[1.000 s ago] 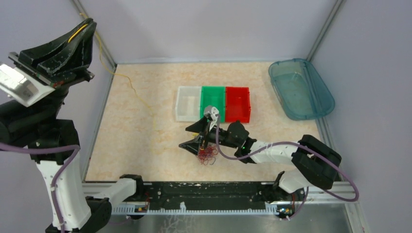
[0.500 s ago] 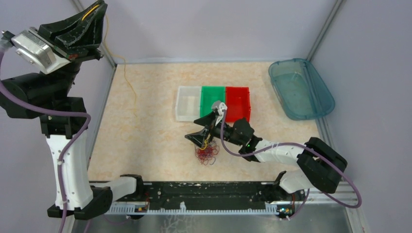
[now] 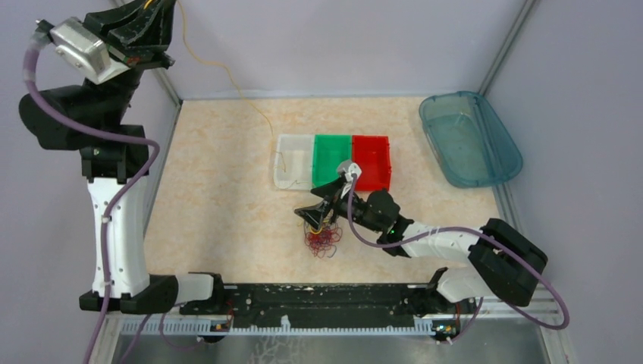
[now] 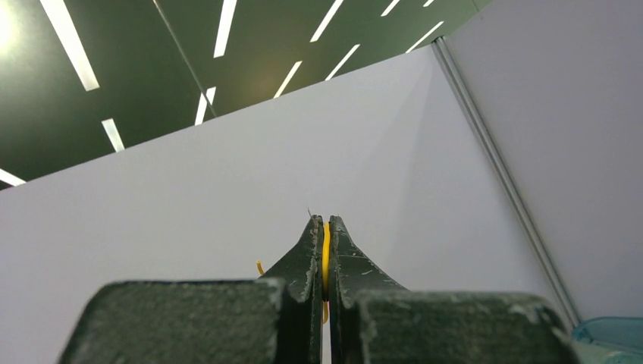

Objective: Untangle the cables
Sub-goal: Place the cable in the bin.

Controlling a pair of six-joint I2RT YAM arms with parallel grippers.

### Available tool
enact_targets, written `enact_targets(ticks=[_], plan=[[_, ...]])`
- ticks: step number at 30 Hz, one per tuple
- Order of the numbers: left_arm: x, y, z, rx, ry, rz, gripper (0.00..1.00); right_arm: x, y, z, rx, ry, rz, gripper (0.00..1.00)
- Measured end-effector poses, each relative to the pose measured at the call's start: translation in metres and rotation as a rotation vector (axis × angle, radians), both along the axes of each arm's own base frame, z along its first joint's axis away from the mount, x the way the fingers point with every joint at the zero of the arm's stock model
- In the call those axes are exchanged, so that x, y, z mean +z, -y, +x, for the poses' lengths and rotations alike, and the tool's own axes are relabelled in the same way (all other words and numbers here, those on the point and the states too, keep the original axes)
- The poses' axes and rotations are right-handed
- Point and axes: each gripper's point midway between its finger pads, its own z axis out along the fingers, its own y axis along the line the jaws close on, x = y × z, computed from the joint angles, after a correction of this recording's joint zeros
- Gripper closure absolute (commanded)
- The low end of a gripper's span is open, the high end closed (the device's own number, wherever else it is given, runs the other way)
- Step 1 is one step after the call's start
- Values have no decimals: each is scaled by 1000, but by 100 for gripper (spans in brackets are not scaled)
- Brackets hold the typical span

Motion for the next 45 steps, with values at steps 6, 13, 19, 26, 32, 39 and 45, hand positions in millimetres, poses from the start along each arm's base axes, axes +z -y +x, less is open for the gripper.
enact_targets(ticks=[6,13,19,26,32,39,45], plan=[[-13,6,41,-12,-46,1,100,-2,14,3,-61,-3,1,8],[-19,35,65,-81,-57,0,100,0,24,8,-121,4,9,9],[-10,52,67,-105,-14,-2,100,1,25,10,-131,4,11,9],[-1,50,73,-67,37,-15,100,-1,26,10,-134,-1,3,10],[-4,51,87,-28,62,-1,100,-4,30,13,-158,-10,-13,10],[-22,60,121,16,57,32,100,-2,38,13,-183,-6,-13,11],[-38,78,146,23,42,54,100,-1,45,12,-199,-1,-9,11]])
